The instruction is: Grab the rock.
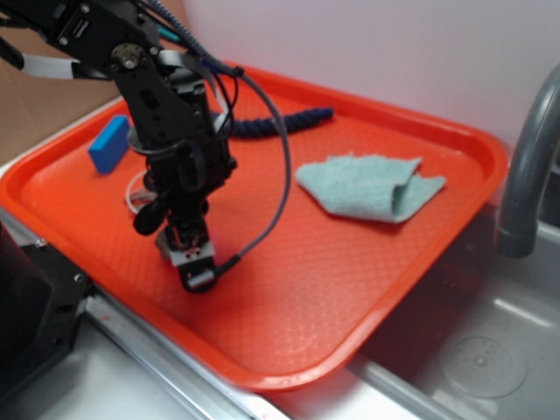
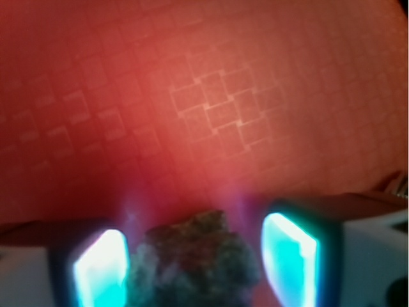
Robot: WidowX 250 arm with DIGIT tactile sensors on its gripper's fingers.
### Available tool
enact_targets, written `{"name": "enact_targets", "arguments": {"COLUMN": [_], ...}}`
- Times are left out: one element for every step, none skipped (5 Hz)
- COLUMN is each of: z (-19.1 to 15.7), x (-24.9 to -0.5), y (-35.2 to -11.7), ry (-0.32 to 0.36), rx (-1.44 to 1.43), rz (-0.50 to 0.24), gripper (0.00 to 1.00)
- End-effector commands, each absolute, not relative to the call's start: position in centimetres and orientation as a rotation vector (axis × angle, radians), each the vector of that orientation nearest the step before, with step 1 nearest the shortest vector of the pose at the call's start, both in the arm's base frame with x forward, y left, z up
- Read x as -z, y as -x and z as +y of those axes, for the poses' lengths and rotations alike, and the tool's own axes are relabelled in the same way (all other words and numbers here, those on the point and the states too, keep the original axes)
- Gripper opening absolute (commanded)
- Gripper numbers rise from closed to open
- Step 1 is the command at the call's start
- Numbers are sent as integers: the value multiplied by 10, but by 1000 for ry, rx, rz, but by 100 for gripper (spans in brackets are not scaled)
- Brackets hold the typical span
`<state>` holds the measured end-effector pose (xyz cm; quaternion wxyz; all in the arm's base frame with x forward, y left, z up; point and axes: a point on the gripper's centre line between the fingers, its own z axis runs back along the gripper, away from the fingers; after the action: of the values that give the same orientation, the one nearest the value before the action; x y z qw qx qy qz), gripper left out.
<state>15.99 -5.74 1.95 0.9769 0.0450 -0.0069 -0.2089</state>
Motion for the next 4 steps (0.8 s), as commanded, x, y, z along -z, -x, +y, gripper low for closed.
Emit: {"name": "enact_targets", "arguments": {"z": [-34,-31,-26,-19], "x": [-28,-54,-102,-143], "y": [-171,-182,-194,-198], "ry": [-54,-29,6,40], "rx": [385,300,148,64], "rz": [-18,-10,-51,-96], "gripper": [0,0,0,0]}}
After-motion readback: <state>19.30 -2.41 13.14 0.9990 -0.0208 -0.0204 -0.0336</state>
